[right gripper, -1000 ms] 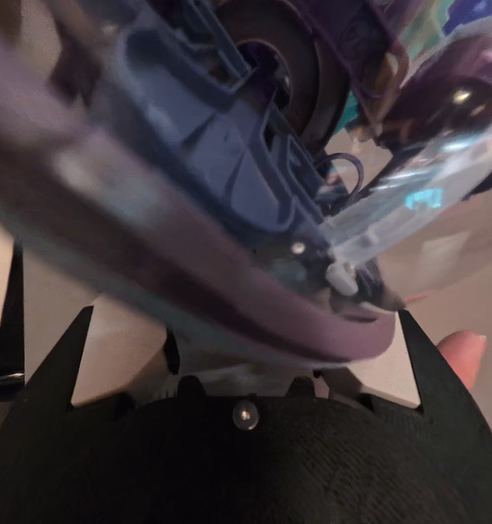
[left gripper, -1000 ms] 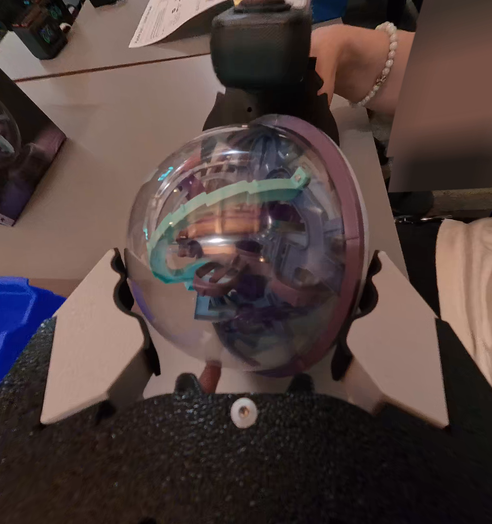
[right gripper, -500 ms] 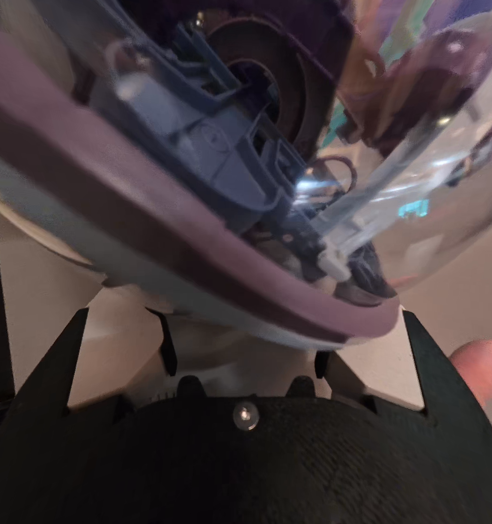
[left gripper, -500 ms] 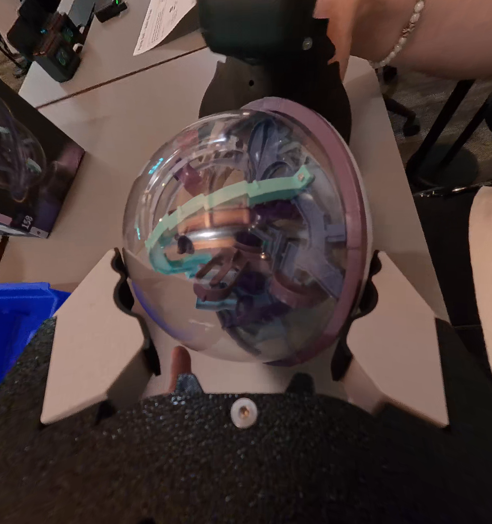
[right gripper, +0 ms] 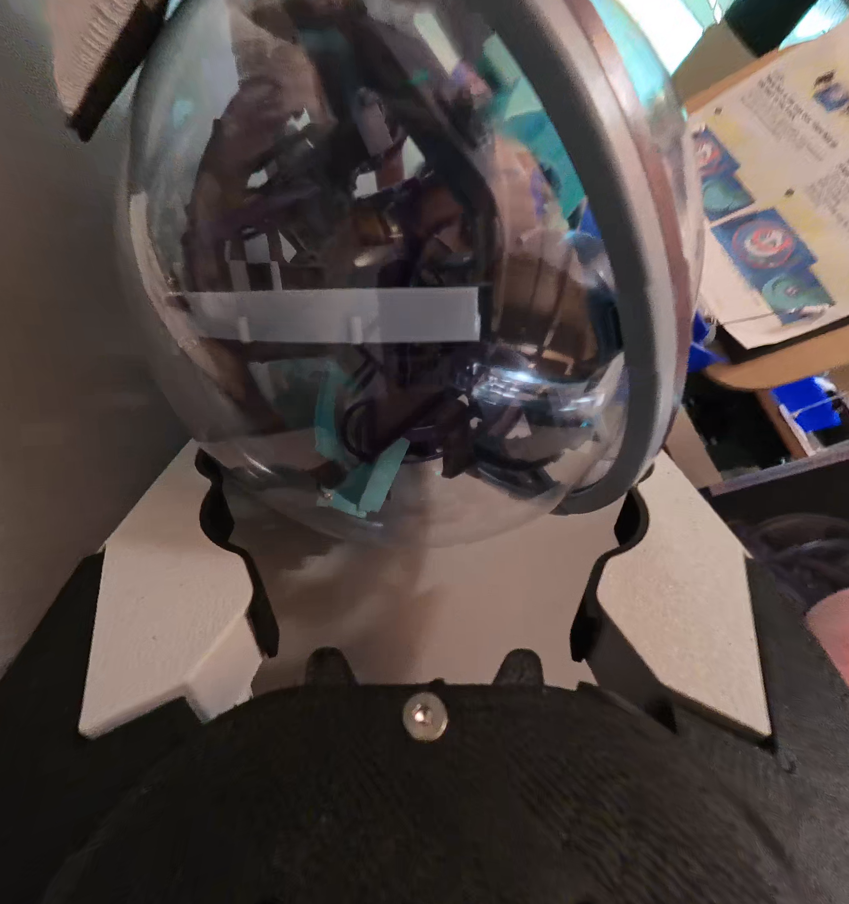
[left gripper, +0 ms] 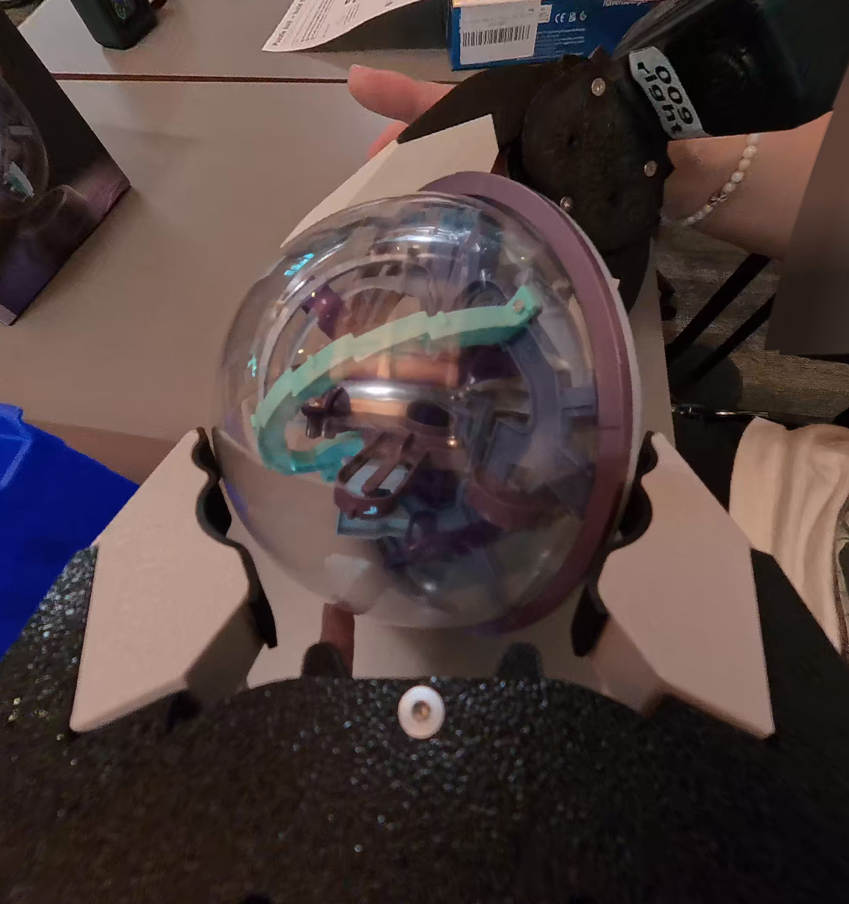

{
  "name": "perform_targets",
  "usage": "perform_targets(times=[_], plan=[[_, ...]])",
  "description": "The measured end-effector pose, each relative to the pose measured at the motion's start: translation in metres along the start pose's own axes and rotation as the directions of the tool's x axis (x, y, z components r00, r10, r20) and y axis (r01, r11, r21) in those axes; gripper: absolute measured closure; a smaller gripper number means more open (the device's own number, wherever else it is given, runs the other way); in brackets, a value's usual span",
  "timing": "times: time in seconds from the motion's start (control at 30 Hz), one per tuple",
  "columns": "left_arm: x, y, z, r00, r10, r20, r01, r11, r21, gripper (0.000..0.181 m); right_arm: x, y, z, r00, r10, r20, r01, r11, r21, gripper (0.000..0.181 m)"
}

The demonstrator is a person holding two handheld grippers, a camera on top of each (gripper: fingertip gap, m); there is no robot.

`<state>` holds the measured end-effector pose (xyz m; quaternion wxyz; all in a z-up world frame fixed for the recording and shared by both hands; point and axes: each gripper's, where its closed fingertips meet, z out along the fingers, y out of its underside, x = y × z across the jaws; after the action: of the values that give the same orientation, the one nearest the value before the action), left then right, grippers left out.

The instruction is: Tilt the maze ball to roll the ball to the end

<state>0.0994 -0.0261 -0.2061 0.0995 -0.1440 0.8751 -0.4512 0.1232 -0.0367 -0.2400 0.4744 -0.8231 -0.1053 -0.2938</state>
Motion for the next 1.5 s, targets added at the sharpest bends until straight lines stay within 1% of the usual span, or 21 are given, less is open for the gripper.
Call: perform_targets(times=[0.03,0.3,0.37,0.47,0.6,0.73,1.0,1.13,1.23,1.4,1.5], plan=[[0.002,0.001,0.0,1.0,-0.005,-0.001,0.005,1.0,-0.002,0.024,-0.001,-0.002,-0.001,1.0,-0.01,0.007,0.01,1.0,0.019,0.024],[0.01,0.002,0.0,0.991,-0.134,0.006,0.134,0.991,-0.028,0.023,-0.008,-0.006,-0.008,0.99,-0.007,0.14,-0.002,0.998,0.059,0.024],[0.01,0.001,0.001,0.989,-0.146,0.019,0.146,0.989,-0.019,0.023,-0.009,-0.006,-0.008,0.988,-0.004,0.154,-0.005,0.998,0.062,0.024],[0.012,-0.002,0.001,0.983,-0.184,0.027,0.184,0.983,-0.007,0.023,-0.012,-0.005,-0.009,0.978,0.038,0.203,-0.054,0.996,0.073,0.027],[0.015,-0.002,0.001,0.978,-0.207,0.036,0.207,0.978,-0.018,0.024,-0.018,-0.007,-0.014,0.96,0.084,0.268,-0.11,0.99,0.083,0.031],[0.017,-0.003,0.001,0.972,-0.229,0.05,0.23,0.973,-0.018,0.024,-0.02,-0.008,-0.016,0.946,0.104,0.307,-0.134,0.988,0.079,0.031],[0.021,-0.005,-0.002,0.939,-0.343,0.026,0.344,0.939,-0.019,0.024,-0.026,-0.014,-0.021,0.899,0.17,0.404,-0.212,0.975,0.061,0.031],[0.02,-0.006,-0.003,0.931,-0.364,0.032,0.364,0.931,0.001,0.024,-0.025,-0.018,-0.018,0.909,0.167,0.382,-0.215,0.973,0.085,0.024],[0.02,-0.006,-0.004,0.921,-0.39,0.017,0.39,0.921,0.012,0.024,-0.025,-0.023,-0.019,0.916,0.166,0.365,-0.221,0.969,0.113,0.024],[0.02,-0.008,-0.004,0.888,-0.459,-0.007,0.459,0.887,0.041,0.024,-0.019,-0.038,-0.025,0.944,0.14,0.299,-0.213,0.95,0.227,0.024],[0.021,-0.009,-0.003,0.891,-0.453,-0.009,0.453,0.889,0.061,0.024,-0.019,-0.039,-0.027,0.951,0.117,0.286,-0.186,0.955,0.229,0.024]])
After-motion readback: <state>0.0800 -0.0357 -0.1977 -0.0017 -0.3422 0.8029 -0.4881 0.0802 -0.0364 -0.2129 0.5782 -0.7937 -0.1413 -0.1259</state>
